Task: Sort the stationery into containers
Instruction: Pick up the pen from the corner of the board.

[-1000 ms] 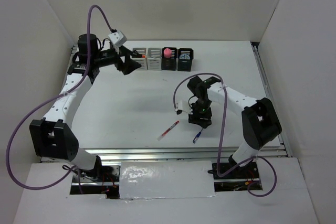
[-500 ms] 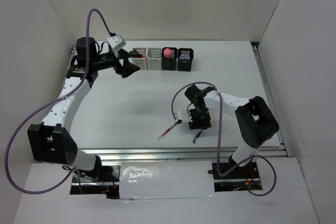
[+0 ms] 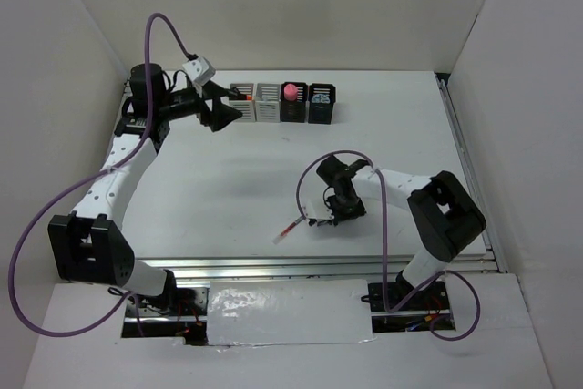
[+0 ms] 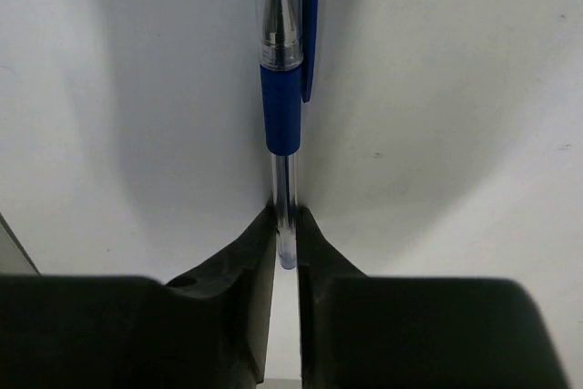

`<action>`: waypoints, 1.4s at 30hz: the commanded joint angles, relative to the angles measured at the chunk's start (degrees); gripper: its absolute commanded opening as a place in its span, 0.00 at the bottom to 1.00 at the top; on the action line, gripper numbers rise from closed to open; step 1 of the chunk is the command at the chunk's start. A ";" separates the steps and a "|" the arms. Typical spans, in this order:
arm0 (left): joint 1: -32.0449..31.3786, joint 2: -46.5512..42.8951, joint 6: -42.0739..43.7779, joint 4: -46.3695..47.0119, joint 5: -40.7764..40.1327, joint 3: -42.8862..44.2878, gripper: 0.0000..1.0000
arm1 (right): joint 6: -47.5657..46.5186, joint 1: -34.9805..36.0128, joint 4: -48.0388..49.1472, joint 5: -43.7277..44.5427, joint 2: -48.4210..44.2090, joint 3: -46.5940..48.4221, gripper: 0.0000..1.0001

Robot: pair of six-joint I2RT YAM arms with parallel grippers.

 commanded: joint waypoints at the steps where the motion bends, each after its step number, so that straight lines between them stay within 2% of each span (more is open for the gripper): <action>1: 0.34 -0.34 -1.52 5.61 2.30 0.03 0.85 | -1.44 0.97 1.40 -1.00 -0.63 -2.50 0.16; 6: 0.52 -1.57 -1.52 6.76 2.39 -1.63 0.84 | -1.53 -0.61 -1.23 -1.96 -6.07 -3.12 0.08; 8: 0.43 -2.27 -2.66 8.42 2.21 -2.77 0.85 | -0.83 -2.01 -4.12 -4.76 -11.34 -1.81 0.05; 10: 0.43 -2.45 -4.33 9.65 2.04 -3.22 0.86 | 2.92 -3.33 -5.71 -7.32 -15.37 2.05 0.00; 12: 0.17 -2.37 -8.19 11.24 1.77 -3.57 0.87 | 6.36 -4.82 -8.26 -12.93 -17.59 8.02 0.00; 13: 0.08 -2.37 -12.29 11.50 1.86 -3.66 0.88 | 11.43 -6.66 -8.96 -17.83 -17.77 10.48 0.00; 16: -1.50 -2.80 -18.89 14.22 3.09 -5.67 0.88 | 19.89 -9.13 -8.10 -24.62 -17.42 19.18 0.00; 17: -1.94 -3.07 -20.75 15.80 2.92 -6.38 0.87 | 26.27 -9.57 -7.14 -28.38 -17.25 21.99 0.00; 19: -3.43 -3.59 -26.90 20.71 3.00 -8.48 0.87 | 36.02 -9.58 -2.67 -30.78 -16.90 24.38 0.00; 21: -4.84 -3.68 -33.74 27.13 3.44 -9.81 0.87 | 41.86 -9.84 0.33 -34.04 -16.02 25.00 0.00; 23: -7.73 -3.25 -36.58 29.78 3.88 -10.25 0.88 | 48.79 -9.84 3.94 -36.49 -15.32 25.62 0.00; 26: -10.20 -2.19 -40.10 31.89 2.74 -9.20 0.88 | 54.43 -10.28 6.76 -39.39 -14.26 26.58 0.00; 30: -12.04 0.18 -46.52 37.50 3.61 -9.02 0.87 | 58.67 -10.98 8.17 -41.34 -13.29 28.17 0.00; 34: -13.54 1.06 -48.19 38.83 4.41 -9.37 0.86 | 61.13 -11.95 8.69 -43.54 -12.59 29.49 0.00; 42: -15.39 3.34 -49.60 38.05 2.83 -7.44 0.84 | 61.14 -10.99 8.79 -42.57 -12.76 30.45 0.00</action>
